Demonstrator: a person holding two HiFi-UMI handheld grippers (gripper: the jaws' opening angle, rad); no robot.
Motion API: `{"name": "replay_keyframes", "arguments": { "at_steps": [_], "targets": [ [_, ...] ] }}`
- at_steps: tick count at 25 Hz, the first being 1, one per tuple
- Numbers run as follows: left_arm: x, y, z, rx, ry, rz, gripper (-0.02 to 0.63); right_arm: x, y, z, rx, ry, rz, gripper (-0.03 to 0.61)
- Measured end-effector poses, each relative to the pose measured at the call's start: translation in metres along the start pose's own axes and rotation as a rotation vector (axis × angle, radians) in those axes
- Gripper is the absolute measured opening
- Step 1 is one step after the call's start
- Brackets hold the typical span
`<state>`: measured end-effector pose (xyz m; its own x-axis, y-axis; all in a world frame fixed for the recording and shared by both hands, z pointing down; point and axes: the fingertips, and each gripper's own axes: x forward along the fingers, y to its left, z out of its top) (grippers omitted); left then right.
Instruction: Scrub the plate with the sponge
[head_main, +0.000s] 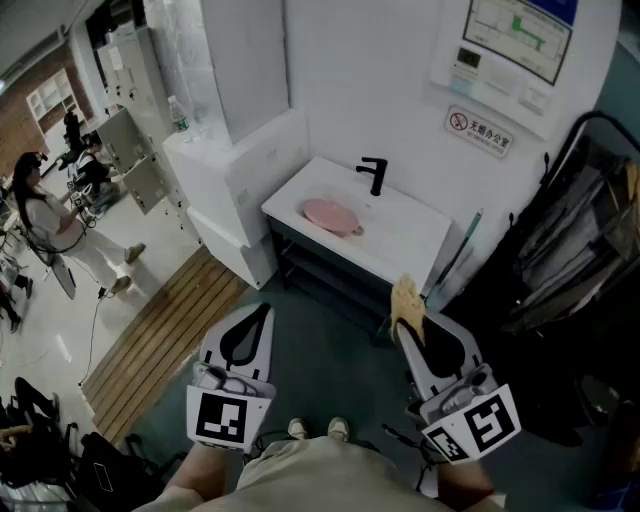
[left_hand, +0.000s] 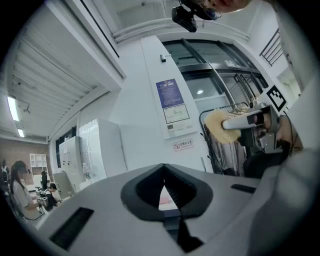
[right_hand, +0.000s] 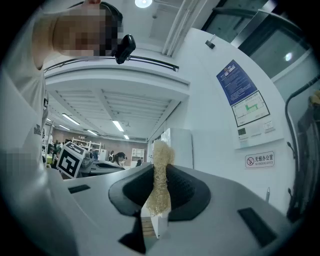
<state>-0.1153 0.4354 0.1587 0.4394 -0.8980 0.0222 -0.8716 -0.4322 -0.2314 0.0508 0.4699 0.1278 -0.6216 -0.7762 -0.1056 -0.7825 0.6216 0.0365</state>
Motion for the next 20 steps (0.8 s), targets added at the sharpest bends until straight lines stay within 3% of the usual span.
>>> {"name": "replay_keyframes", "arguments": {
  "at_steps": [20],
  "targets": [
    [0.021, -0.053, -0.004, 0.018, 0.016, 0.057, 0.006, -0.03, -0.041, -0.028, 0.009, 0.007, 0.082, 0.078]
  ]
}}
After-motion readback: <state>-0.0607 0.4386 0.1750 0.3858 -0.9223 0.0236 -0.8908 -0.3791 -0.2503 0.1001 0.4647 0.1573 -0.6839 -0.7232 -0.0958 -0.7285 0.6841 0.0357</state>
